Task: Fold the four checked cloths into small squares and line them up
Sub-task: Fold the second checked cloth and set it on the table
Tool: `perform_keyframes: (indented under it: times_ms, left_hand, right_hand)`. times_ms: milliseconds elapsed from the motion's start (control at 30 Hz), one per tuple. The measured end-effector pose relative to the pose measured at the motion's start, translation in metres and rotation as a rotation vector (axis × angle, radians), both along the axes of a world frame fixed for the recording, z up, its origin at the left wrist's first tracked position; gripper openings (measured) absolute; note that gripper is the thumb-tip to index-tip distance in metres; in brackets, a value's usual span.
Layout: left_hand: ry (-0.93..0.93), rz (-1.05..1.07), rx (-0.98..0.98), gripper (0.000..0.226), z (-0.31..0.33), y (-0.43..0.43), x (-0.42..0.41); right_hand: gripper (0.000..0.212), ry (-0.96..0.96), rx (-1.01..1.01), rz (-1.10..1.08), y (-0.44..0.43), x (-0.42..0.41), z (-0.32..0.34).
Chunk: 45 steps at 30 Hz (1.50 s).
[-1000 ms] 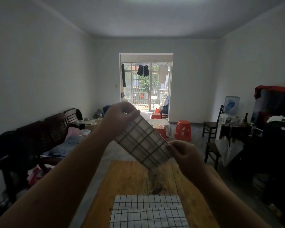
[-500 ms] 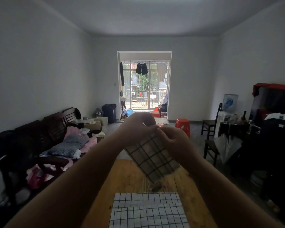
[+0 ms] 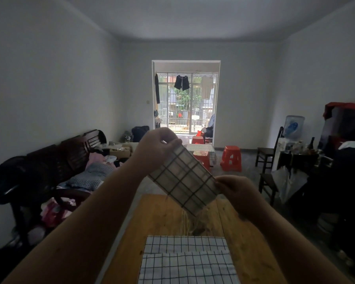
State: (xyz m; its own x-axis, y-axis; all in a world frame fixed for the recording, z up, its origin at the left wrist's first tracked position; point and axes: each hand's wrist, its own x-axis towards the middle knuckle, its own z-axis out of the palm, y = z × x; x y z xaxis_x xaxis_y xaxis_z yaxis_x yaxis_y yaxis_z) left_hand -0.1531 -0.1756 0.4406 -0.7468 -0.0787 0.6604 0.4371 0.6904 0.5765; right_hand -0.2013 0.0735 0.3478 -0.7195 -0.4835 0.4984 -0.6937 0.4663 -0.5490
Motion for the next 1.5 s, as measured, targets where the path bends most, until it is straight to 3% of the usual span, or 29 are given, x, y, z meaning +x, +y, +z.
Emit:
perform_keyframes:
  times_ms: [67, 133, 233, 333, 433, 667, 933, 1033, 1333, 1500]
  left_hand:
    - [-0.006, -0.026, -0.022, 0.012, 0.001, 0.005, 0.0]
    - [-0.077, -0.061, -0.101, 0.012, 0.001, 0.014, 0.003]
    - [-0.178, -0.107, -0.203, 0.012, -0.002, 0.031, 0.006]
    - [-0.165, -0.127, -0.178, 0.019, -0.006, 0.04, 0.004]
    - [-0.14, -0.124, -0.145, 0.02, -0.009, 0.038, 0.004]
    - [-0.269, -0.128, -0.234, 0.026, -0.015, 0.027, 0.009]
    - [-0.257, -0.054, -0.271, 0.022, -0.038, 0.008, 0.013]
    - [-0.281, -0.066, -0.205, 0.016, -0.047, -0.006, 0.015]
    - [-0.302, -0.166, -0.204, 0.028, -0.043, 0.012, 0.011]
    - [-0.272, -0.115, -0.238, 0.024, -0.054, 0.007, 0.012]
  right_hand:
    - [0.012, -0.089, -0.013, 0.041, -0.002, -0.001, 0.003]
    - [0.024, -0.106, -0.081, 0.064, -0.01, 0.002, 0.009]
    - [0.015, 0.011, -0.127, 0.08, -0.028, 0.013, 0.026]
    - [0.022, 0.14, -0.157, 0.01, -0.042, 0.014, 0.036]
    - [0.023, 0.151, -0.179, -0.043, -0.044, 0.011, 0.039]
    - [0.023, 0.02, -0.271, 0.004, -0.039, 0.012, 0.034]
    - [0.02, -0.233, -0.486, 0.084, -0.028, 0.013, 0.036]
    - [0.02, -0.261, -0.498, 0.081, -0.025, 0.013, 0.036]
    - [0.019, -0.278, -0.377, 0.12, -0.04, 0.017, 0.023]
    - [0.019, -0.252, -0.455, 0.076, -0.034, 0.021, 0.026]
